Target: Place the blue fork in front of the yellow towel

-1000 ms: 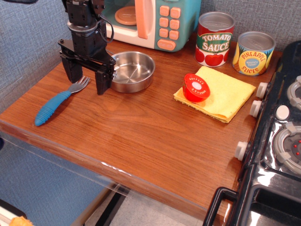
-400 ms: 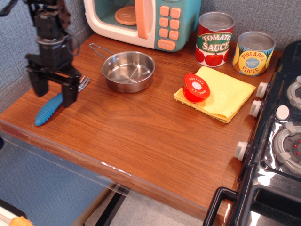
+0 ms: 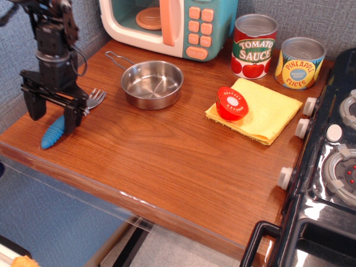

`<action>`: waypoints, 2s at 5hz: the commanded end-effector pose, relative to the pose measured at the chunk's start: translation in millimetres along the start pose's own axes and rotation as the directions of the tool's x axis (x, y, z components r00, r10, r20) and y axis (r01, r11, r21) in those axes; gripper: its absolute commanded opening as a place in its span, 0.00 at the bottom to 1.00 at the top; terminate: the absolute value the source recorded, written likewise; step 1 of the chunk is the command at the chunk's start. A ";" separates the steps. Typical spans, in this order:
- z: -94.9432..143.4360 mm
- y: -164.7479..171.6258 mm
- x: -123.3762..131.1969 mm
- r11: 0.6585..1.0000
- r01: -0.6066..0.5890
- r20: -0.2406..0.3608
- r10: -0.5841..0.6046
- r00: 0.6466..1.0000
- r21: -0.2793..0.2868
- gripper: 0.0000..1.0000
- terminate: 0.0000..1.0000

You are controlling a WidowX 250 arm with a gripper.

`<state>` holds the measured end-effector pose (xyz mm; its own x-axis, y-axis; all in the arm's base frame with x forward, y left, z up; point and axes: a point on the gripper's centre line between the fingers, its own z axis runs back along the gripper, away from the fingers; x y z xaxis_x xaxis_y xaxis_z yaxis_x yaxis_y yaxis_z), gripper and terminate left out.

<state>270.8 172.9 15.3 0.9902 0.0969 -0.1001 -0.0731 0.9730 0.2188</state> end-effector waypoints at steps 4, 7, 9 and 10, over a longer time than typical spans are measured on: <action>10.8 -6.1 5.0 0.996 -0.084 0.006 0.084 0.996 0.040 0.00 0.00; 96.8 -63.3 -40.8 0.986 -0.098 0.090 0.111 0.990 -0.135 0.00 0.00; 65.4 -164.7 -43.7 0.981 0.073 0.041 -0.066 0.997 -0.180 0.00 0.00; 57.8 -194.2 -28.3 0.980 0.057 0.038 -0.050 0.998 -0.193 0.00 0.00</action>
<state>260.1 -30.9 20.0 0.9920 0.0446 -0.1180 -0.0416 0.9988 0.0274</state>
